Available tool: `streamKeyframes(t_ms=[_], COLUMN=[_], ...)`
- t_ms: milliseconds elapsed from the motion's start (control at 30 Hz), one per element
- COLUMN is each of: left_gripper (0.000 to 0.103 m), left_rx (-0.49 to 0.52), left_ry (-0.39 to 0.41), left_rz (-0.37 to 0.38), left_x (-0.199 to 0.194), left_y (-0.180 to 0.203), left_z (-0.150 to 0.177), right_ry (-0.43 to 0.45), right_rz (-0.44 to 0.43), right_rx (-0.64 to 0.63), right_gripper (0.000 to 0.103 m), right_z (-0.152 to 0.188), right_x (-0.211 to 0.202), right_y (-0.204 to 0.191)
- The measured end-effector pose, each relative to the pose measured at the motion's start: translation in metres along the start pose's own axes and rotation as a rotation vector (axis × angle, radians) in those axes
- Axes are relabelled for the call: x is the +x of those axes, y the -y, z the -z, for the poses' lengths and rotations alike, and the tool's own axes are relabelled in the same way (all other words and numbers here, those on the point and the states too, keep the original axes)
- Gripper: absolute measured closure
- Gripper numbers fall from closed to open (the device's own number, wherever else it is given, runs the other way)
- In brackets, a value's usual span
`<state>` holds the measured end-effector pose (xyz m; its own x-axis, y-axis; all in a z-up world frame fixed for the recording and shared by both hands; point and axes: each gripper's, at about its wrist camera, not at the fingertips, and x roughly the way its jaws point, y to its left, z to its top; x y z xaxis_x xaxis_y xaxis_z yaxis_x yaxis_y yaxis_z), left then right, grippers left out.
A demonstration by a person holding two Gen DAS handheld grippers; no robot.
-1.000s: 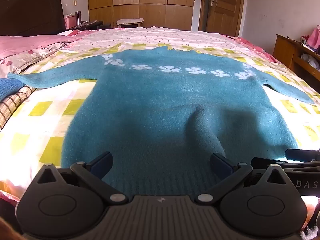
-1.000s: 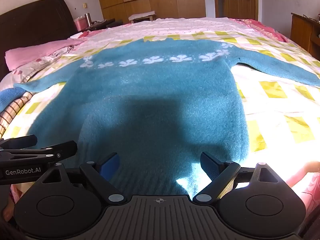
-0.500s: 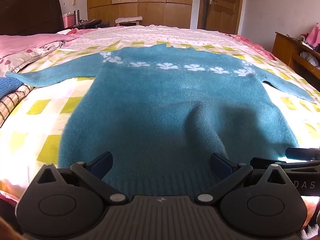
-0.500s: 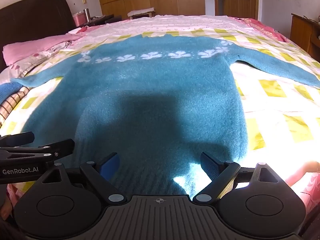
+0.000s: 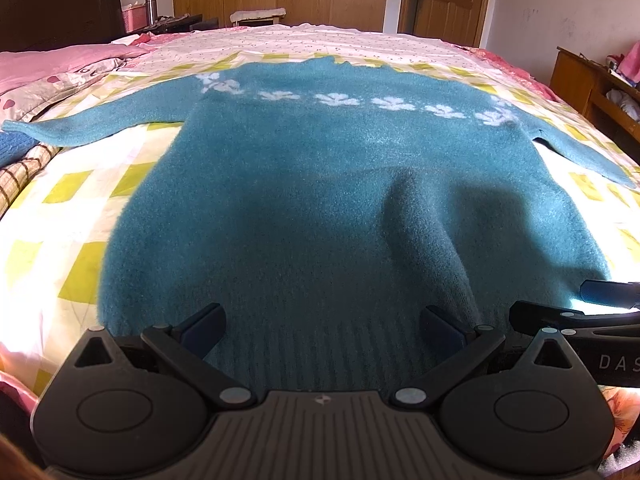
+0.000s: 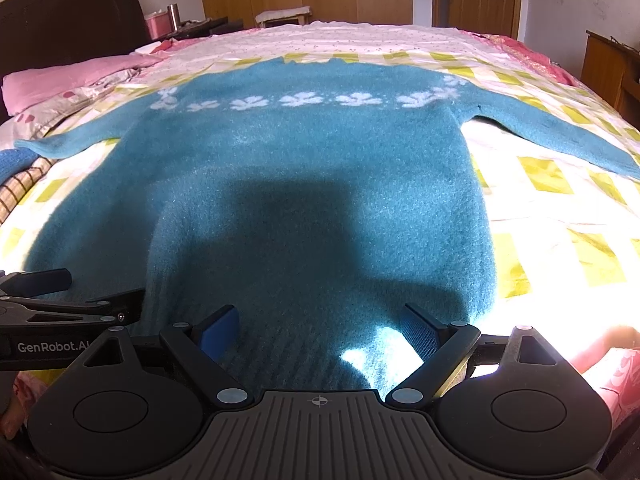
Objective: Fold small clothes
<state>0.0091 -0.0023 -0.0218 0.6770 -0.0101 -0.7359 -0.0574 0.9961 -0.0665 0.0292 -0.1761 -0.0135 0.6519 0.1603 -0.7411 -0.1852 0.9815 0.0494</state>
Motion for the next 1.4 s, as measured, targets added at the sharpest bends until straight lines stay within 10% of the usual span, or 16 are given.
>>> streamKeyframes(t_ms=[900, 1400], left_gripper=[0.000, 0.000], left_rx=[0.014, 0.014], left_ry=[-0.011, 0.155], left_rz=[0.016, 0.004], left_x=[0.001, -0.030], left_y=[-0.003, -0.005], left_z=[0.007, 0.002], right_ry=[0.019, 0.097], right_rz=[-0.026, 0.022], right_rx=[0.051, -0.001], right_gripper=[0.014, 0.015], right_z=[-0.004, -0.007], right_x=[-0.005, -0.018], right_y=[0.011, 0.007])
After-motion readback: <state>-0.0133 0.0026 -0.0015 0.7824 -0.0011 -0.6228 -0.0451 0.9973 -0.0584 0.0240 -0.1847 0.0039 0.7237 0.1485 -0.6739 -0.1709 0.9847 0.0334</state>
